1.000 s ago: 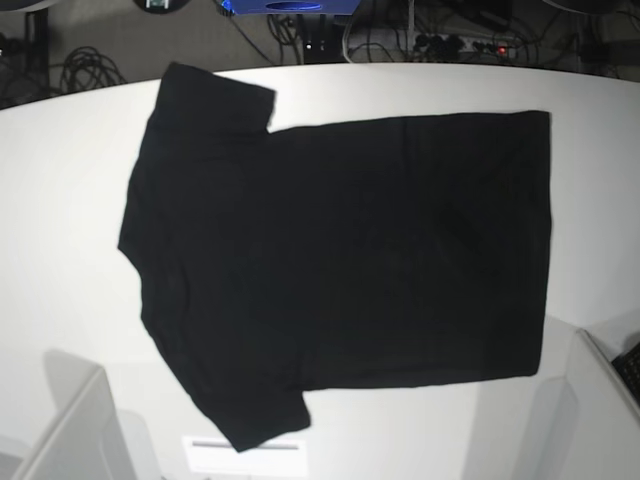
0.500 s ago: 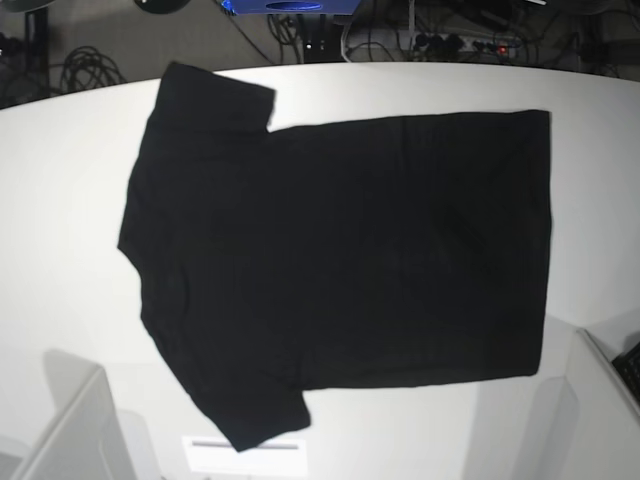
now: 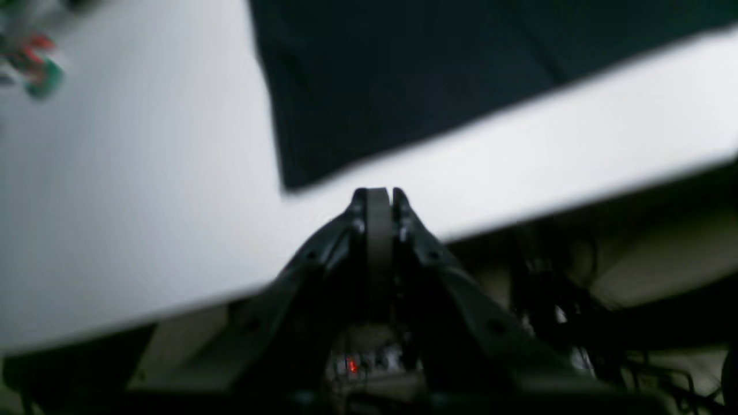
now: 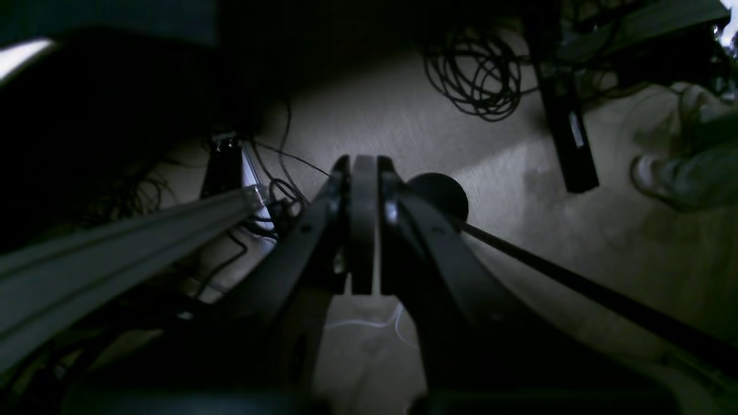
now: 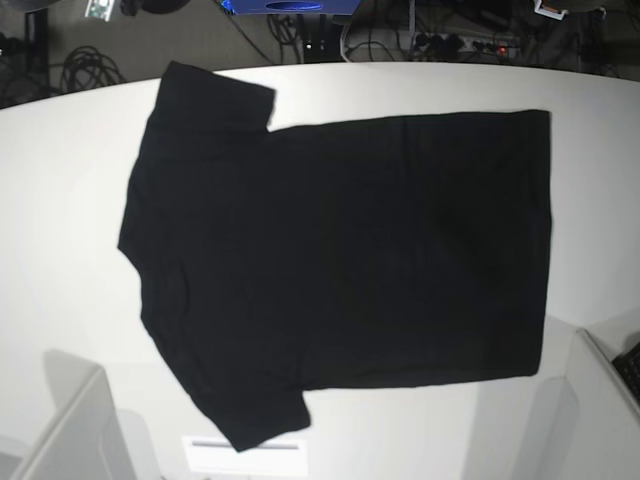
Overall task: Fold the T-shirt properly
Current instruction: 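Move both grippers down to the shirt's shoulder corners and grasp them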
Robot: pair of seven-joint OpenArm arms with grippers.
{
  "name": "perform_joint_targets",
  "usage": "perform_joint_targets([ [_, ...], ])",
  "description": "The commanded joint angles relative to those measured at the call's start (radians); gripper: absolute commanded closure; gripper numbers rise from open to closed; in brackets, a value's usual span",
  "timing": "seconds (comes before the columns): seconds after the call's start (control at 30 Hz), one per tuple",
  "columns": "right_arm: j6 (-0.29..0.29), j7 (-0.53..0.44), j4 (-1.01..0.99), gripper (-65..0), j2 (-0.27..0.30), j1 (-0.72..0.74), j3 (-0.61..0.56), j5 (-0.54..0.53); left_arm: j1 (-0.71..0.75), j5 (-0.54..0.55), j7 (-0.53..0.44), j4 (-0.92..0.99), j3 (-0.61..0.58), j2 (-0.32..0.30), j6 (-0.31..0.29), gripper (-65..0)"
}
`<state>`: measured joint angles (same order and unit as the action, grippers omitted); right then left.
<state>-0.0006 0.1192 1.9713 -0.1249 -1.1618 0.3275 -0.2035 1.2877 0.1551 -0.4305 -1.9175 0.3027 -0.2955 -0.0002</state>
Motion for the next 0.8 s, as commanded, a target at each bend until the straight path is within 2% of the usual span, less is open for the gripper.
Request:
perform_joint_targets([
  [0.0, -0.003, -0.020, 0.023, 0.0, 0.001, -0.017, 0.006, -0.003, 0.021, 0.002, -0.026, -0.023, 0.017, 0.000, 0.007, 0.0],
  [0.13, -0.003, -0.066, 0.036, 0.0, 0.001, 0.032, 0.005, -0.003, 0.021, 0.021, -0.021, -0.035, 0.022, 0.000, 0.007, 0.0],
  [0.27, 0.000, -0.108, 0.039, 0.0, 0.001, 0.095, -0.005, -0.003, -0.027, 0.229, 0.000, -0.030, 0.022, -0.006, 0.006, 0.0],
  [0.37, 0.001, -0.106, 0.039, 0.0, 0.000, 0.158, -0.006, -0.007, -0.061, 0.289, 0.091, -0.033, 0.057, -0.021, 0.006, 0.0],
  [0.43, 0.001, -0.106, 0.039, 0.0, 0.000, 0.184, -0.006, -0.077, -0.089, 0.289, 0.147, -0.032, 0.086, -0.020, 0.006, 0.0],
  [0.47, 0.001, -0.106, 0.039, -4.7, 0.003, 0.193, -0.006, -0.127, -0.099, 0.289, 0.167, -0.032, 0.092, -0.020, 0.006, 0.0],
  [0.5, 0.001, -0.106, 0.039, -14.3, 0.006, 0.197, -0.006, -0.184, -0.107, 0.289, 0.183, -0.032, 0.102, -0.020, 0.006, 0.0],
  [0.57, 0.001, -0.106, 0.039, -29.0, 0.034, 0.211, -0.006, -0.276, -0.113, 0.289, 0.189, -0.032, 0.118, -0.020, 0.006, 0.0],
  [0.6, 0.001, -0.106, 0.039, -32.7, 0.055, 0.214, -0.008, -0.316, -0.113, 0.289, 0.189, -0.032, 0.122, -0.020, 0.006, 0.0],
  [0.7, 0.003, -0.105, 0.038, -33.3, 0.120, 0.231, -0.034, -0.457, -0.115, 0.289, 0.155, -0.032, 0.131, -0.020, 0.006, 0.0],
  [0.77, 0.003, -0.105, 0.038, -33.9, 0.186, 0.242, -0.061, -0.561, -0.115, 0.291, 0.149, -0.032, 0.131, -0.020, 0.006, 0.0],
])
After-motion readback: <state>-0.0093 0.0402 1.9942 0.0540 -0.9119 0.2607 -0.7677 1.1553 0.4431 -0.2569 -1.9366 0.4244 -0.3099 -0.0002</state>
